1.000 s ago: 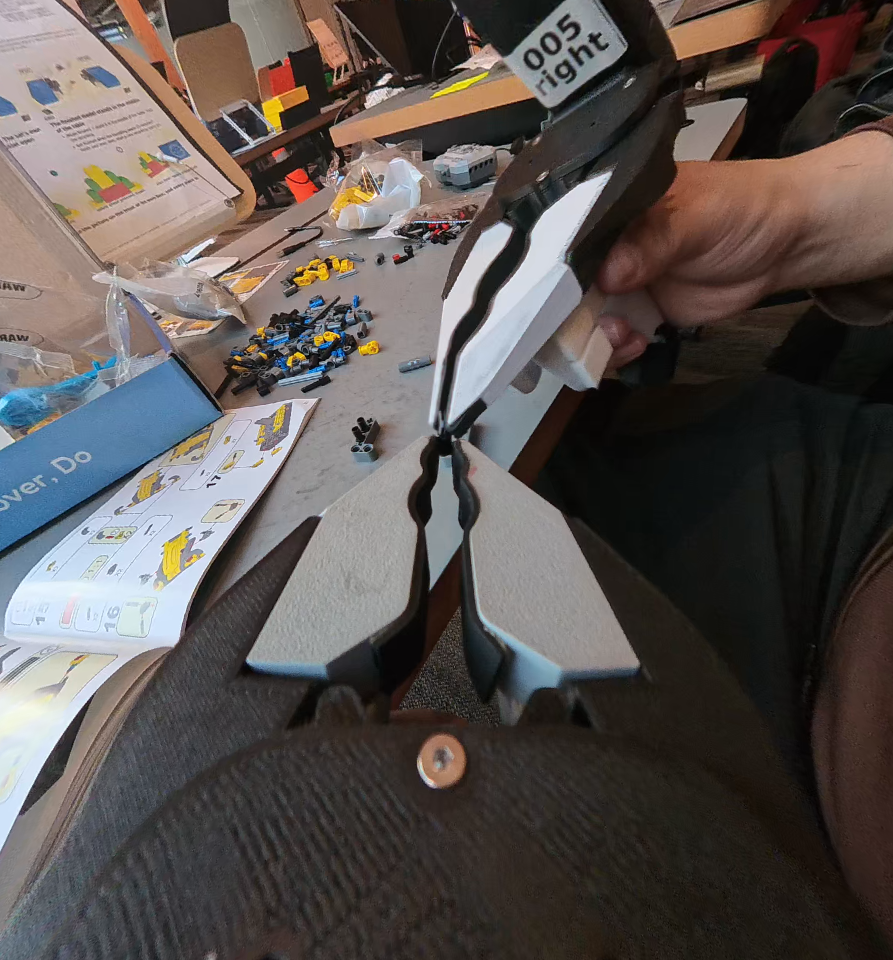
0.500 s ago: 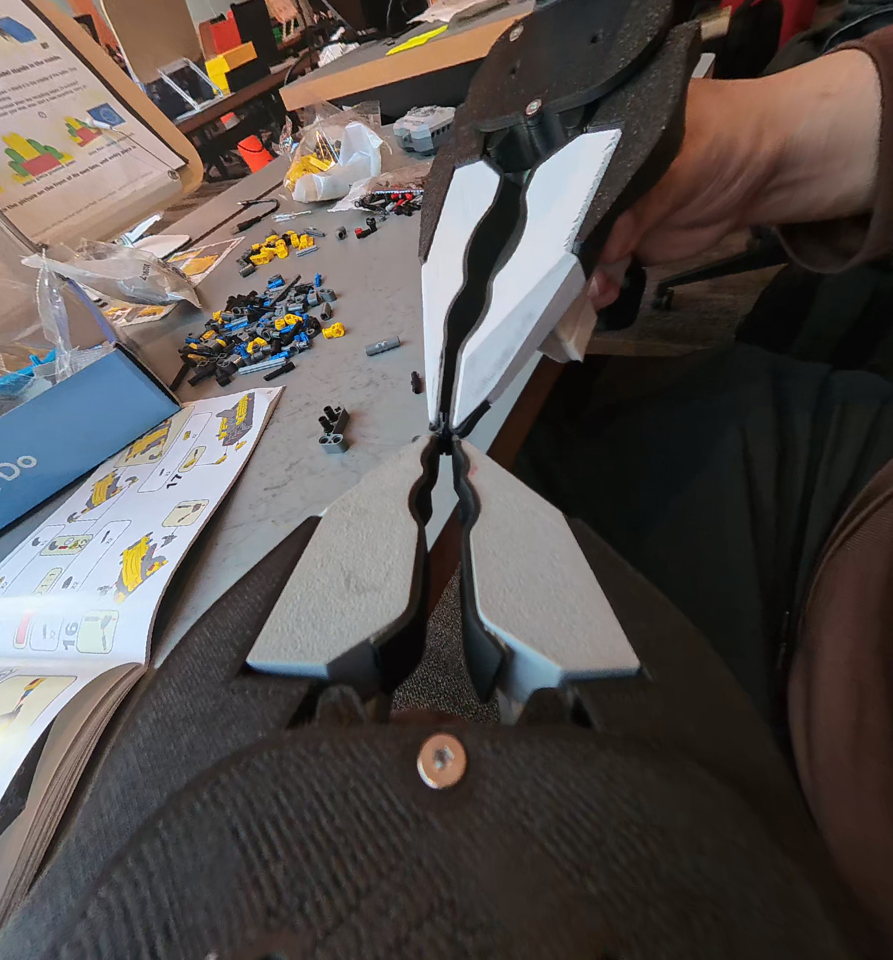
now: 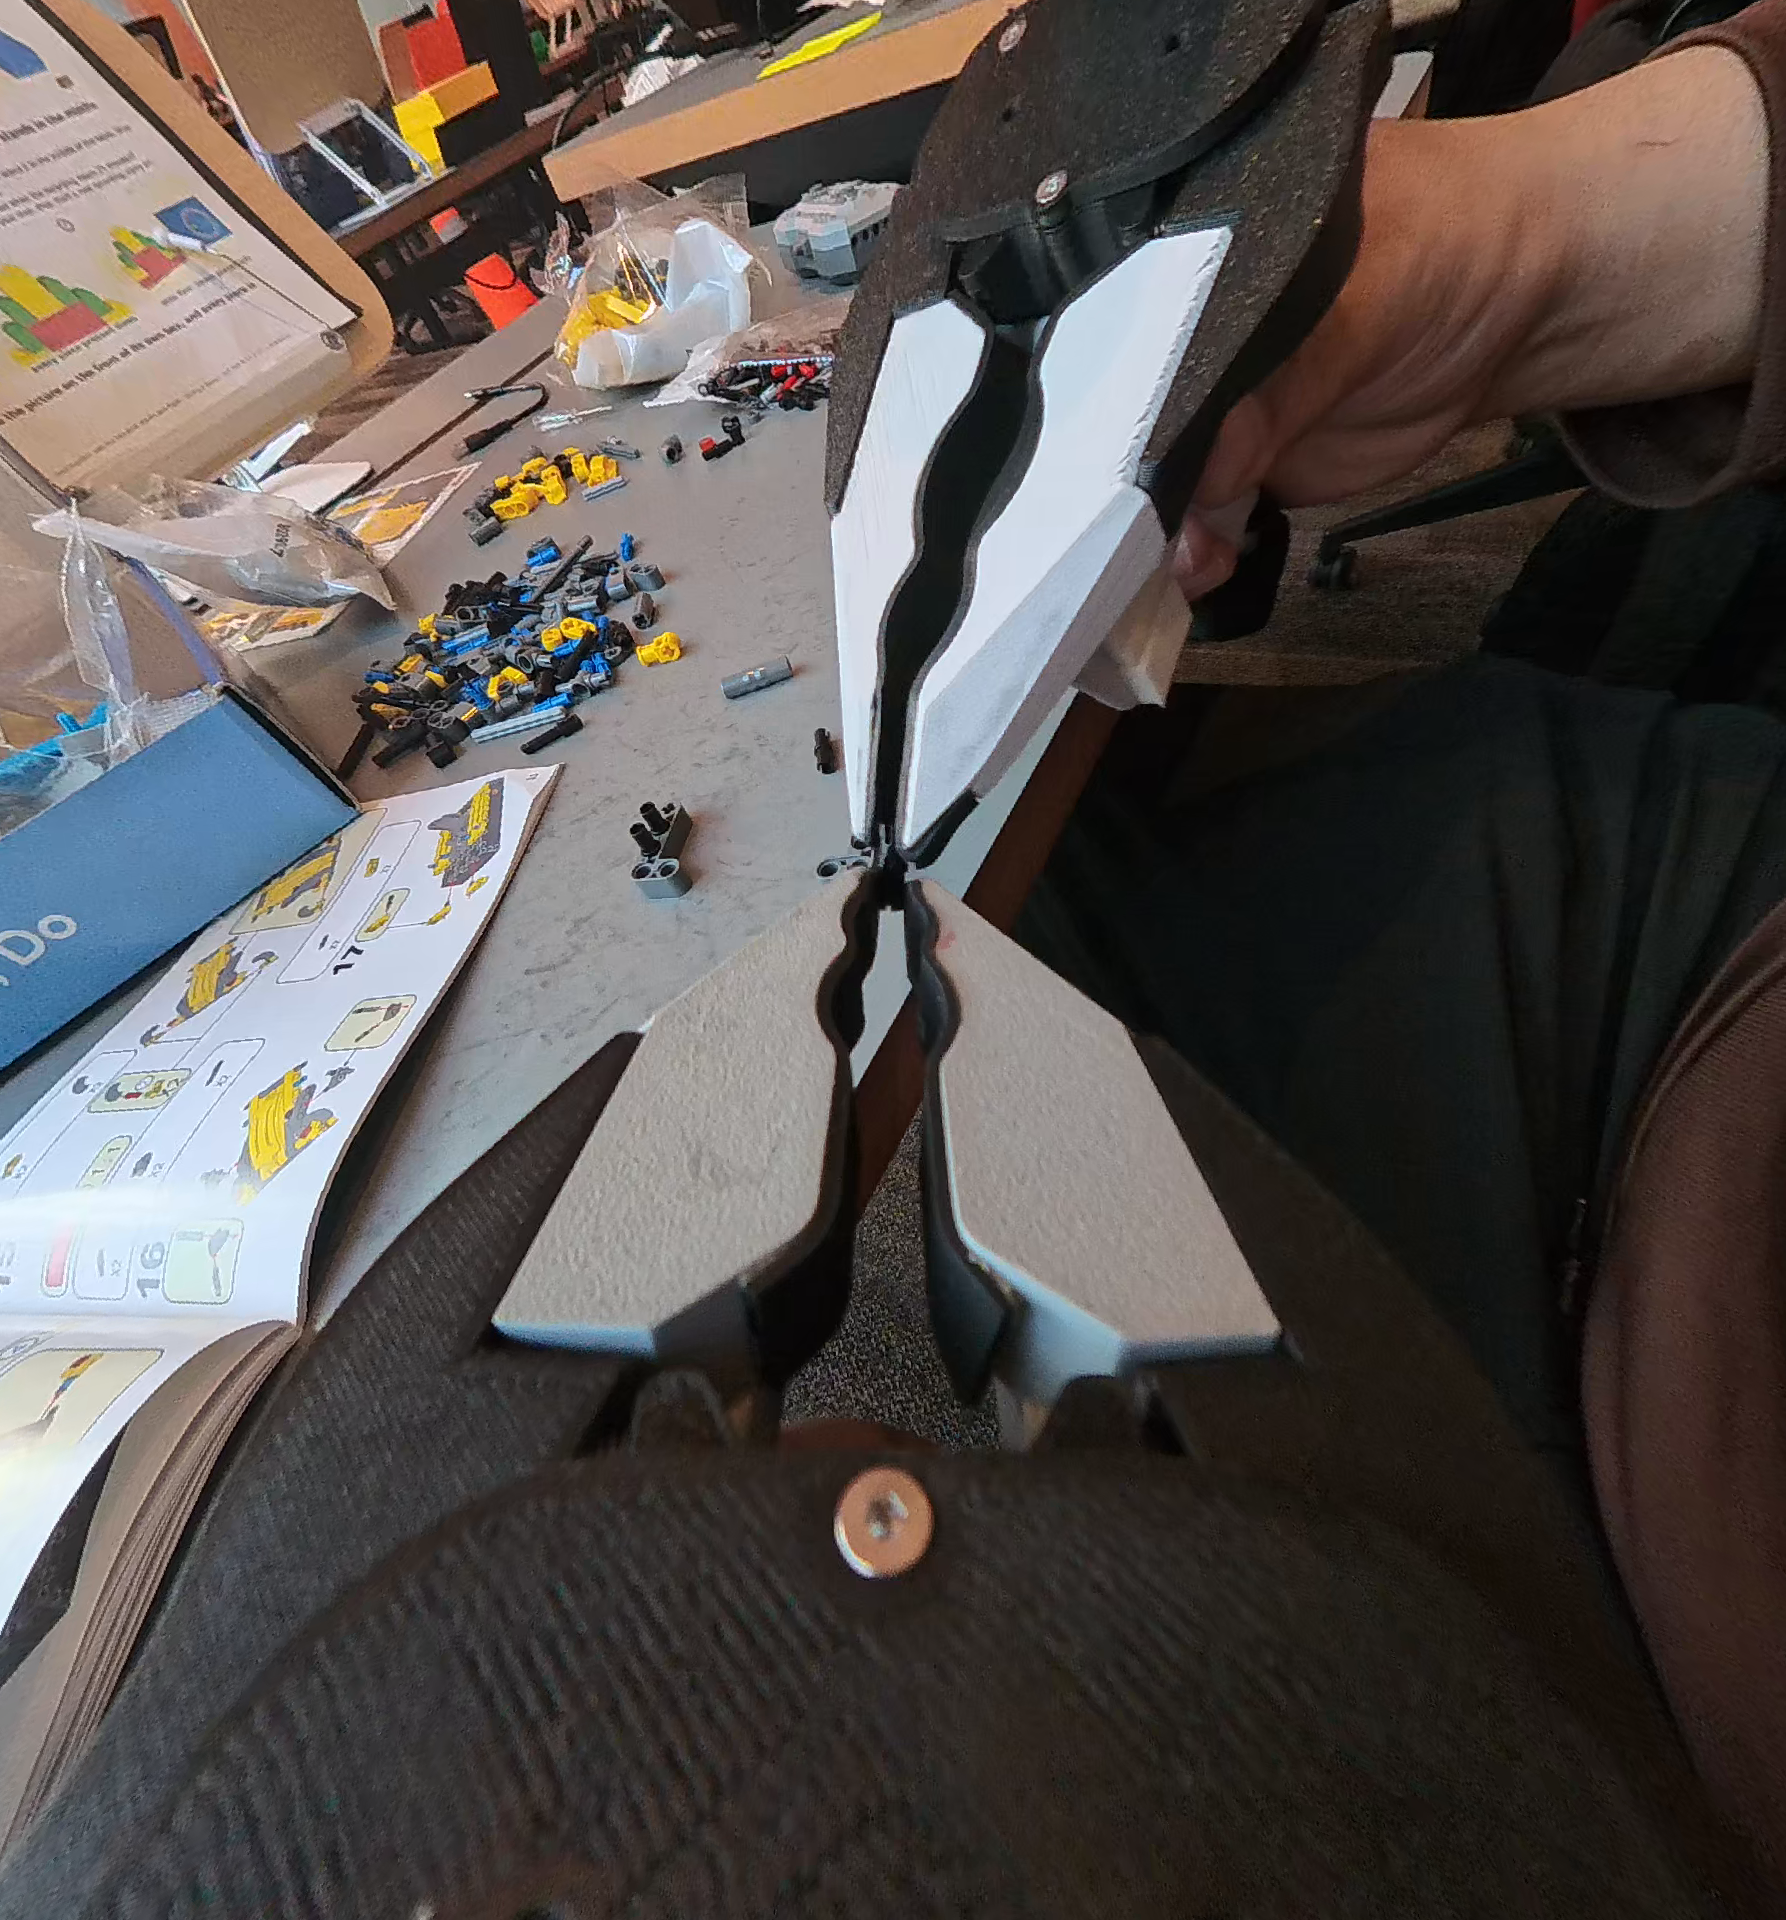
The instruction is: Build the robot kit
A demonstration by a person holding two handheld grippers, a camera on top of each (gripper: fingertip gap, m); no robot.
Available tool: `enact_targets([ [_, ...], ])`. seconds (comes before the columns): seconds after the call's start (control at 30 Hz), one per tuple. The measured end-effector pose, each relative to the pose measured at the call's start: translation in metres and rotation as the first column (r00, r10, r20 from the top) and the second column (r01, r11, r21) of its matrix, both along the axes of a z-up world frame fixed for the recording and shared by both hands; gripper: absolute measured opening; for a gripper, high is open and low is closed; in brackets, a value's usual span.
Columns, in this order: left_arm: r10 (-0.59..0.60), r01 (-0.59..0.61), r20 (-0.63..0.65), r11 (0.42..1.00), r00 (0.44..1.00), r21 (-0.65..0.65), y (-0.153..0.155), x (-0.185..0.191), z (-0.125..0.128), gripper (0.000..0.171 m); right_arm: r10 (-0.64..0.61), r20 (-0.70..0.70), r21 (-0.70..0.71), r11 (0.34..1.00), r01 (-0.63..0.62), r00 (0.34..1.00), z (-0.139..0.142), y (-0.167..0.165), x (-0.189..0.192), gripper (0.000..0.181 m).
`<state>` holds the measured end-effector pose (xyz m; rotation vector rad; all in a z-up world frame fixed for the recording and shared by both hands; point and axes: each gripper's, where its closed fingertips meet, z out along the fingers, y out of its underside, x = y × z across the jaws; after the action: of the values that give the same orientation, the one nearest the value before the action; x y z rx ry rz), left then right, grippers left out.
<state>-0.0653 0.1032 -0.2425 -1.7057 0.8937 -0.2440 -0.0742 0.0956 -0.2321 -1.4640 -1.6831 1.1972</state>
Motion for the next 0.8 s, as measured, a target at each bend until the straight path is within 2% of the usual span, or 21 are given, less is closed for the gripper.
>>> enact_targets([
  [0.3,-0.001,0.001,-0.002,1.0,1.0,-0.002,0.0,0.001,-0.001,0.002,-0.003,0.003,0.043,0.999,0.003,1.0,-0.001,0.0,0.0,0.004],
  [0.43,0.025,-0.025,0.048,1.0,0.999,-0.008,0.002,0.0,0.003,0.002,-0.017,-0.004,0.018,1.0,0.017,1.0,0.003,0.005,0.002,0.004],
  [0.5,0.041,-0.039,0.055,0.999,0.998,-0.034,0.003,-0.001,0.003,0.014,-0.054,-0.003,-0.014,0.998,0.054,0.999,0.008,0.017,0.006,0.003],
  [0.67,0.002,0.005,0.053,0.99,0.999,-0.143,0.011,0.005,0.004,0.017,-0.147,0.138,-0.032,0.988,0.153,0.98,-0.005,0.051,0.021,0.003],
  [0.73,-0.04,0.048,0.044,0.978,0.998,-0.202,0.016,0.012,0.003,0.018,-0.146,0.174,-0.043,0.987,0.156,0.974,-0.009,0.054,0.022,0.003],
  [0.8,-0.063,0.057,-0.017,0.973,0.998,-0.222,0.026,0.014,-0.003,0.02,-0.134,0.205,-0.057,0.987,0.149,0.969,-0.013,0.052,0.022,0.003],
])
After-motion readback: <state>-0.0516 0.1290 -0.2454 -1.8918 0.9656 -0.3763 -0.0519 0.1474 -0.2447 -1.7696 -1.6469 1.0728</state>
